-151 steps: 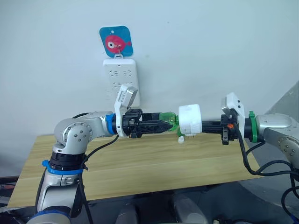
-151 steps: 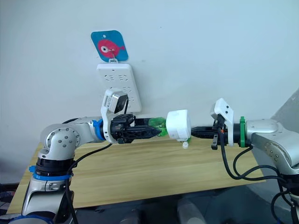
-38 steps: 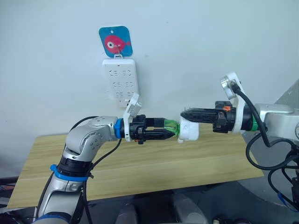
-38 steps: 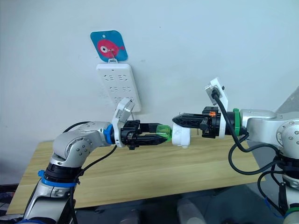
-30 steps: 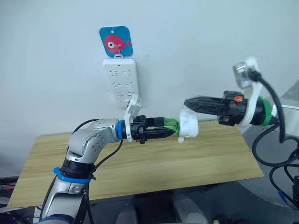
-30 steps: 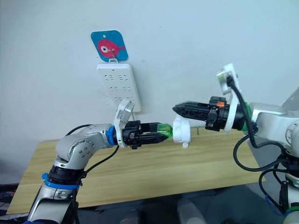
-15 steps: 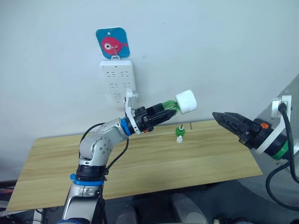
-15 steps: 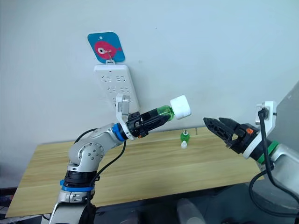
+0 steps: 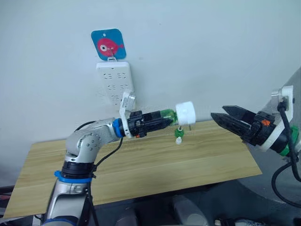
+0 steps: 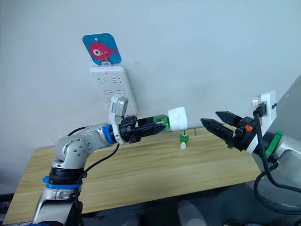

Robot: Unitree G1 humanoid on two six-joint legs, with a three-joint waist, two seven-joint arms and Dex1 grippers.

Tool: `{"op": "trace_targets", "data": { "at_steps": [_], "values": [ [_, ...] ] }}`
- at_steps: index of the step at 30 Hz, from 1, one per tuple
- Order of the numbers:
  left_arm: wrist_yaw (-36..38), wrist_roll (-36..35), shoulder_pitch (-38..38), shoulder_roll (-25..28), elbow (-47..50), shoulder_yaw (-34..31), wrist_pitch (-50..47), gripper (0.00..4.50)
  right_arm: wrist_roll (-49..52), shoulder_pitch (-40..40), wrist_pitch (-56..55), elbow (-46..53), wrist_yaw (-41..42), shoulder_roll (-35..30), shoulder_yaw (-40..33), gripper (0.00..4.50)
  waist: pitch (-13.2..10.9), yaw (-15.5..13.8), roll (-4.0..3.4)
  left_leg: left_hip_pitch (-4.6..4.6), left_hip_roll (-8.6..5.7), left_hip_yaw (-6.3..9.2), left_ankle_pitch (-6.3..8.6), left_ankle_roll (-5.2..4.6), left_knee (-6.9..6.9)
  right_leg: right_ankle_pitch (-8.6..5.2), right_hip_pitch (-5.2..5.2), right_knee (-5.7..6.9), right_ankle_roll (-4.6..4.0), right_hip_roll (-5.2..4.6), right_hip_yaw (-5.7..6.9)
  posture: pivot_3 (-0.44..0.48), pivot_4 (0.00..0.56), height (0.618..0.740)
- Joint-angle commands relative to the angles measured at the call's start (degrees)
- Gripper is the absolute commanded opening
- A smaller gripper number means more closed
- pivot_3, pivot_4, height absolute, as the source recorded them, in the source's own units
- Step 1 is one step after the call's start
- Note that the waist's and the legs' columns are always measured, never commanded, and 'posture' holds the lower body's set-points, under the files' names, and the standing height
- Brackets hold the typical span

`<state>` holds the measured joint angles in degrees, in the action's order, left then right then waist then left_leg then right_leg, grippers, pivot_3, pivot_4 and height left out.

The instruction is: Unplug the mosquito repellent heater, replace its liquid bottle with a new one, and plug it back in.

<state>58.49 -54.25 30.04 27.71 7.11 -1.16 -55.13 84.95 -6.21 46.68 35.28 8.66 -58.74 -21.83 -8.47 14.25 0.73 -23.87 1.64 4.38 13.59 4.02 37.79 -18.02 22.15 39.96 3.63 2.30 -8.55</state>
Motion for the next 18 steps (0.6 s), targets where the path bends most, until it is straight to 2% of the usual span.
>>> {"op": "trace_targets", "data": {
  "at_steps": [1,4,7,8,18],
  "values": [
    [5.84,-5.37,2.07,3.57,3.37,0.61,-5.61,2.39,-15.23,-5.46,-1.96,-4.75,9.40,-2.91,7.39,2.48,0.02,0.20,-0.03,0.03,0.01,0.00,0.00,0.00,0.01,0.00,0.00,0.00,0.00,0.00,0.02,-0.304,0.075,0.740],
    [6.68,-6.84,3.39,4.61,2.67,0.33,-7.81,2.39,-24.45,-9.46,-3.90,-7.49,17.01,-2.86,13.92,1.27,0.03,0.20,-0.05,0.03,0.02,0.02,0.00,0.00,-0.04,0.00,0.01,0.00,0.00,0.00,0.04,-0.291,0.074,0.740],
    [6.50,-7.80,4.12,4.74,2.30,-0.24,-9.19,2.39,-28.63,-11.74,-4.35,-8.09,23.53,-1.62,18.00,0.12,0.03,0.10,-0.05,0.01,0.02,0.03,0.00,0.00,-0.06,0.00,0.03,0.00,-0.01,0.00,0.06,-0.281,0.075,0.740],
    [6.34,-8.16,4.20,4.73,2.30,-0.44,-9.55,2.39,-28.90,-12.25,-4.03,-7.84,25.03,-0.97,18.66,0.00,0.03,0.08,-0.05,-0.01,0.01,0.04,0.01,0.01,-0.06,0.00,0.03,0.00,-0.01,-0.01,0.06,-0.281,0.075,0.740],
    [2.73,-10.95,3.21,3.54,2.50,-2.24,-11.70,2.39,-24.45,-13.12,1.22,-3.82,31.07,3.94,18.06,0.00,0.03,-0.01,-0.05,-0.01,0.00,0.10,0.01,0.00,-0.01,0.00,0.00,0.03,-0.01,-0.03,0.10,-0.269,0.080,0.740]
  ]
}}
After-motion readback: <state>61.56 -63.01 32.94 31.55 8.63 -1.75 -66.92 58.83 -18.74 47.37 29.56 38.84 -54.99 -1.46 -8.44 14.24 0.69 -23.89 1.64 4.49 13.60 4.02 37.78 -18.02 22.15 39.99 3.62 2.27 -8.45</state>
